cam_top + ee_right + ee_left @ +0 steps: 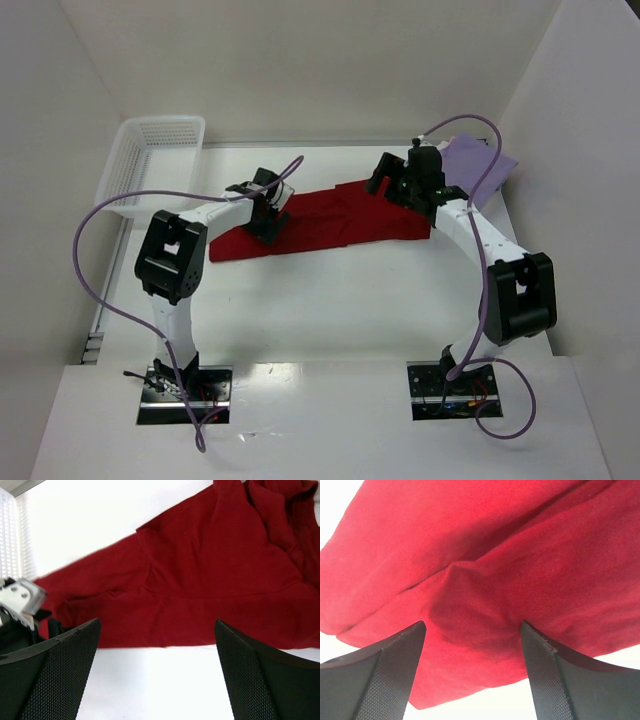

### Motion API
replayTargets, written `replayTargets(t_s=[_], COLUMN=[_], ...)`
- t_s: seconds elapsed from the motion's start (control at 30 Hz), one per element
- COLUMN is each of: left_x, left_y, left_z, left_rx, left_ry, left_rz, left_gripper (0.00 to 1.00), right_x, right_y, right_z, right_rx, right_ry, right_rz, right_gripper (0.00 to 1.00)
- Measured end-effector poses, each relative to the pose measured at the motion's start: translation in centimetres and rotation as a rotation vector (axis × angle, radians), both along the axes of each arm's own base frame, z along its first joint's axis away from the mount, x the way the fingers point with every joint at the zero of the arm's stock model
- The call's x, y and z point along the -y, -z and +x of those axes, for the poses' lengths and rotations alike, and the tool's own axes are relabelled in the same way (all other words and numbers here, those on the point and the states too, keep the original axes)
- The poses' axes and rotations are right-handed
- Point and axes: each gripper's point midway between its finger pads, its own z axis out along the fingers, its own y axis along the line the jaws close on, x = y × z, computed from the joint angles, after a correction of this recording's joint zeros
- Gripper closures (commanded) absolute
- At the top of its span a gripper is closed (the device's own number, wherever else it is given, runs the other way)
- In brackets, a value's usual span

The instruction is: Fold and stack the t-shirts

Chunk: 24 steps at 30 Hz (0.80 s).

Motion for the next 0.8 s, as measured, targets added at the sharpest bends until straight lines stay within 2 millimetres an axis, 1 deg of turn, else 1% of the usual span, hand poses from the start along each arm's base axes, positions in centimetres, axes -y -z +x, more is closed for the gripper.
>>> replayTargets(t_s=[0.1,0.23,0.27,0.3,0.37,0.5,0.53,0.63,0.73,0.8], left_x=[2.3,6.2,7.0,7.8,9.0,9.9,10.0,10.4,11.0,11.6], left_y=[0.1,0.4,0.5,0.5,0.7,1.2,1.2,1.1,0.6,0.0], left_z=[-2.1,-6.7,-7.8,-8.8,-10.7,-14.5,-15.4,-18.3,-20.6,-21.4], left_rx=[-0.041,-0.118,-0.138,-0.157,-0.194,-0.256,-0.269,-0.312,-0.346,-0.355], left_ry=[-0.009,-0.001,-0.004,-0.002,-0.011,-0.046,-0.052,-0.056,-0.045,-0.039], left_rz=[-0.025,-0.067,-0.081,-0.095,-0.121,-0.162,-0.171,-0.199,-0.233,-0.262], left_gripper=[0.12,0.08,0.08,0.05,0.05,0.04,0.02,0.01,0.01,0.01], right_x=[0.2,0.6,0.6,0.7,0.7,0.9,1.0,0.9,0.8,0.3], right_y=[0.0,0.3,0.5,0.9,2.2,5.7,6.4,8.0,9.6,10.8], right_z=[0.1,0.3,0.3,0.4,0.6,0.5,0.4,0.2,0.1,-0.2], right_rx=[0.000,-0.006,-0.011,-0.020,-0.050,-0.128,-0.144,-0.179,-0.210,-0.234], right_ry=[0.016,0.046,0.052,0.057,0.064,0.073,0.075,0.075,0.080,0.070], right_rz=[-0.003,-0.005,-0.007,-0.010,-0.018,-0.042,-0.048,-0.064,-0.088,-0.104], right_gripper=[0.01,0.01,0.01,0.01,0.01,0.01,0.01,0.01,0.01,0.01])
